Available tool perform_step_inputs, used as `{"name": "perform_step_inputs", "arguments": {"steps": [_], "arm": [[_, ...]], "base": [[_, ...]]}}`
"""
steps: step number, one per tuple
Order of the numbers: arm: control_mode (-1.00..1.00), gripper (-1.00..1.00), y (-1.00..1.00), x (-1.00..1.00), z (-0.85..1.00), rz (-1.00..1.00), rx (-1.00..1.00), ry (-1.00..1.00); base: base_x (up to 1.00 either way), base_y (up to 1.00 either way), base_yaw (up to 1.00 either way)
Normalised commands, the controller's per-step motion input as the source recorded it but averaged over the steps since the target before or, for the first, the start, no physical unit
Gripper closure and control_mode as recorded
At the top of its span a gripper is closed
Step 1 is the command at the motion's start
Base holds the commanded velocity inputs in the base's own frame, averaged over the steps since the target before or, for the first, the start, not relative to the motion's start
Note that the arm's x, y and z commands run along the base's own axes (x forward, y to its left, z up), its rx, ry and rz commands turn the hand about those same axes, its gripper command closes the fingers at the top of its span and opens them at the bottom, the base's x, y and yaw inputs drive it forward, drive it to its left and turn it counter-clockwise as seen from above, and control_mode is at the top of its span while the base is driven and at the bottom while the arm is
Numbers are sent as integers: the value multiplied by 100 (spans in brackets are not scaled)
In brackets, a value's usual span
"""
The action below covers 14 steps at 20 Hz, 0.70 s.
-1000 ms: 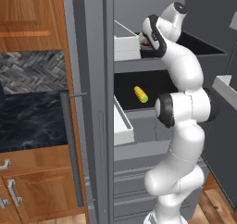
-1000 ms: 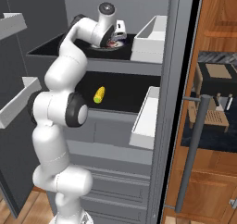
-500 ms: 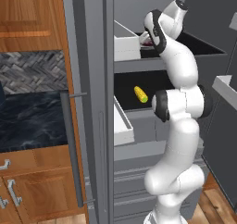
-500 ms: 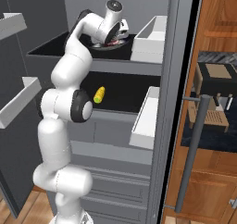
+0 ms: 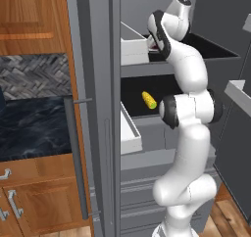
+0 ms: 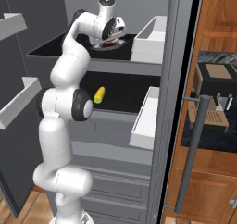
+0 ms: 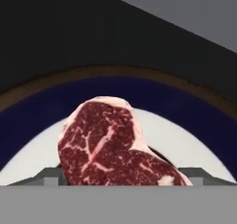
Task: Transport the steak from the fridge to the microwave and turn on the microwave.
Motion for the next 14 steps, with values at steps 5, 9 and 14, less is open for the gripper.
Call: {"name": "perform_step_inputs", "arguments": {"steps": [5,9,14], "arm": [[-100,100,-17,-29,-37,0,2,-10],[-100,100,-9,-10,-6,-2,5,-20],[-100,100,-2,-30,1,-11,0,-45]], "base": [[0,0,0],[0,0,0],[0,0,0]]}}
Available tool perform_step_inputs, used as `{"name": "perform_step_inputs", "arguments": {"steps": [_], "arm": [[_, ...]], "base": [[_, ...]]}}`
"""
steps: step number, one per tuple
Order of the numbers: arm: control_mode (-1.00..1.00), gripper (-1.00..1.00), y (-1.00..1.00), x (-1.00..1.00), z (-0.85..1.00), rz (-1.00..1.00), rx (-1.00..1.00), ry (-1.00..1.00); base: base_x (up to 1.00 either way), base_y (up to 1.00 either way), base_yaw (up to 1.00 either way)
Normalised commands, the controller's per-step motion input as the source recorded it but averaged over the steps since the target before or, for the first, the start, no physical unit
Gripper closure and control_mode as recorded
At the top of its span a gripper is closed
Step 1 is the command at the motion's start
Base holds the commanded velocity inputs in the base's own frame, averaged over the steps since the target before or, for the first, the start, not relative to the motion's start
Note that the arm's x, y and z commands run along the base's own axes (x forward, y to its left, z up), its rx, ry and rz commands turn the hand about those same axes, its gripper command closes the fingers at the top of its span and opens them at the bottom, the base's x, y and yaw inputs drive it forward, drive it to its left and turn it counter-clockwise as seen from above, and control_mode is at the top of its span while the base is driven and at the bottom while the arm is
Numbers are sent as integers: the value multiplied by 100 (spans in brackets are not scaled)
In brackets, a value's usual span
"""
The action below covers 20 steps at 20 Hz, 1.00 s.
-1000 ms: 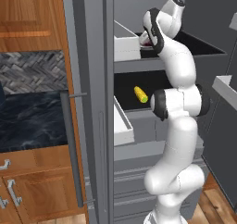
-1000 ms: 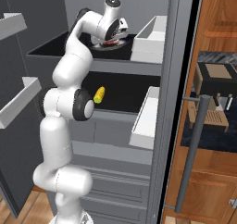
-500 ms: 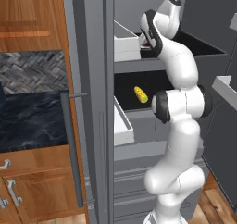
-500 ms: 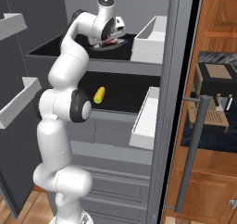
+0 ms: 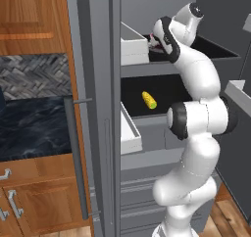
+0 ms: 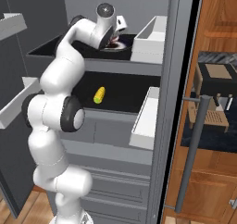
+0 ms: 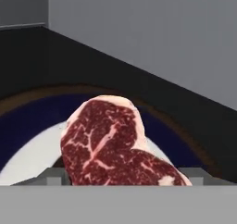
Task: Transport the steak from the fridge to the microwave and turn on the microwave.
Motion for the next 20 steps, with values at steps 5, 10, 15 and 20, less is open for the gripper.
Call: {"name": "perform_step_inputs", "arguments": {"steps": [5,10,15,20], "arm": [[-100,100,0,-55,31,-10,11,-25],[-100,100,10,-68,75,-5,30,10],[-100,100,13,-47,93,0,19,35],[-100,100,3,-97,-21,0,6,17]], "base": [[0,0,0],[0,0,0],[0,0,0],[0,0,0]]}}
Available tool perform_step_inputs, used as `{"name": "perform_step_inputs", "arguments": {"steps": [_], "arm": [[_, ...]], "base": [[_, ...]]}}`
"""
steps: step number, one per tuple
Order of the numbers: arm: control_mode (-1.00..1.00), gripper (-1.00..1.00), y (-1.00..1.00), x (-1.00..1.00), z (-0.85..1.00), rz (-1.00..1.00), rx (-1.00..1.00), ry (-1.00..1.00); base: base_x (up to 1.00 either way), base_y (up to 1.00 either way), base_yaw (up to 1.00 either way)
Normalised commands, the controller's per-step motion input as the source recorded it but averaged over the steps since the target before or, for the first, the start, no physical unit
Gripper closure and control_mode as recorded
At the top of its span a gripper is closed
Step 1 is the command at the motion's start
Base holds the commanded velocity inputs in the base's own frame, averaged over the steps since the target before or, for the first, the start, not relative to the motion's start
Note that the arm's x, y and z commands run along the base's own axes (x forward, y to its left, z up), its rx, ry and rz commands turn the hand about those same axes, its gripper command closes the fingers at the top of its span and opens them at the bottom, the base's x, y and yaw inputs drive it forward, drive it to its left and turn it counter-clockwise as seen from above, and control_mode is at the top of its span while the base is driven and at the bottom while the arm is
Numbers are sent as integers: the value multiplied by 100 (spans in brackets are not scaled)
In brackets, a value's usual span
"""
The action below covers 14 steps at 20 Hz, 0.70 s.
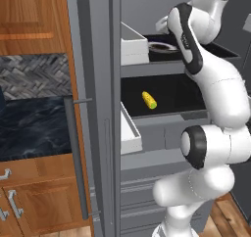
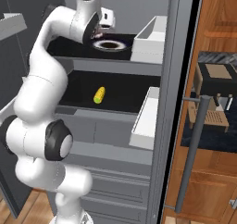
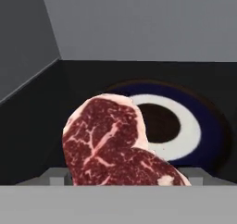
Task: Transport the steak from the fridge to the microwave and turn on the microwave.
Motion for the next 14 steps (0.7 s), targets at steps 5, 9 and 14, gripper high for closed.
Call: {"name": "perform_step_inputs", "arguments": {"steps": [5,9,14], "arm": [[-100,100,0,-100,-86,0,0,-10],[-100,100,7,-100,-58,0,1,-9],[-100,100,51,-100,-2,-5,0,0]], "base": [[0,0,0],[0,0,0],[0,0,0]]}}
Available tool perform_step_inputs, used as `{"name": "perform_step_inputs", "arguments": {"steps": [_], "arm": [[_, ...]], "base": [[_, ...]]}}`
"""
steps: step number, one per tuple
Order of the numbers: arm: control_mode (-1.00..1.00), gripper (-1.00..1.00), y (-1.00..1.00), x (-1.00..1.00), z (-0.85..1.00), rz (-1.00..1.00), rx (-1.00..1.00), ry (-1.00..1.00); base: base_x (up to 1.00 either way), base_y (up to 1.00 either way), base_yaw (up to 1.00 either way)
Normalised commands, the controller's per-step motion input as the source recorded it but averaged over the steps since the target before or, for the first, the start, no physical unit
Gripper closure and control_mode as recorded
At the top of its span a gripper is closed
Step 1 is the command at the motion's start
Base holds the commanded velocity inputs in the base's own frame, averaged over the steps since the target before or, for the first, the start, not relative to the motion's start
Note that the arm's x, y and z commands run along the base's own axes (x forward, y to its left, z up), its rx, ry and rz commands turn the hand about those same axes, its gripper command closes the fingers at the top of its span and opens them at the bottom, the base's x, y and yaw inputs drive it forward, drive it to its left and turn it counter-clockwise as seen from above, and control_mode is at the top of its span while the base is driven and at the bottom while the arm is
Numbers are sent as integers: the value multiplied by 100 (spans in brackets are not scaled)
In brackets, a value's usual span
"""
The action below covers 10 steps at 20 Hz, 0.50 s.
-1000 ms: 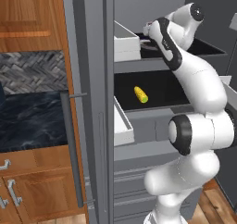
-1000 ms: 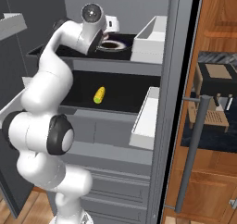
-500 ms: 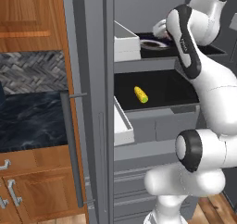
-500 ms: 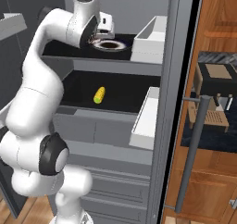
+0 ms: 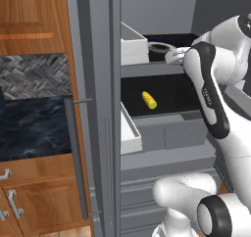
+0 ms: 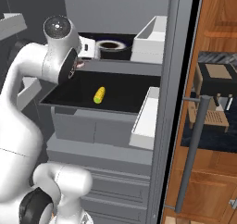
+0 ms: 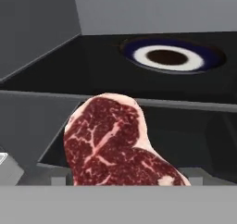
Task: Transport the steak from the fridge to the microwave and turn on the microwave.
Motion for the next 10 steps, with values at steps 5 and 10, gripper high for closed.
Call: {"name": "perform_step_inputs", "arguments": {"steps": [5,10], "arm": [[-100,100,38,-100,-8,-6,0,3],[-100,100,6,-99,-51,-10,0,0]], "base": [[0,0,0],[0,0,0]]}}
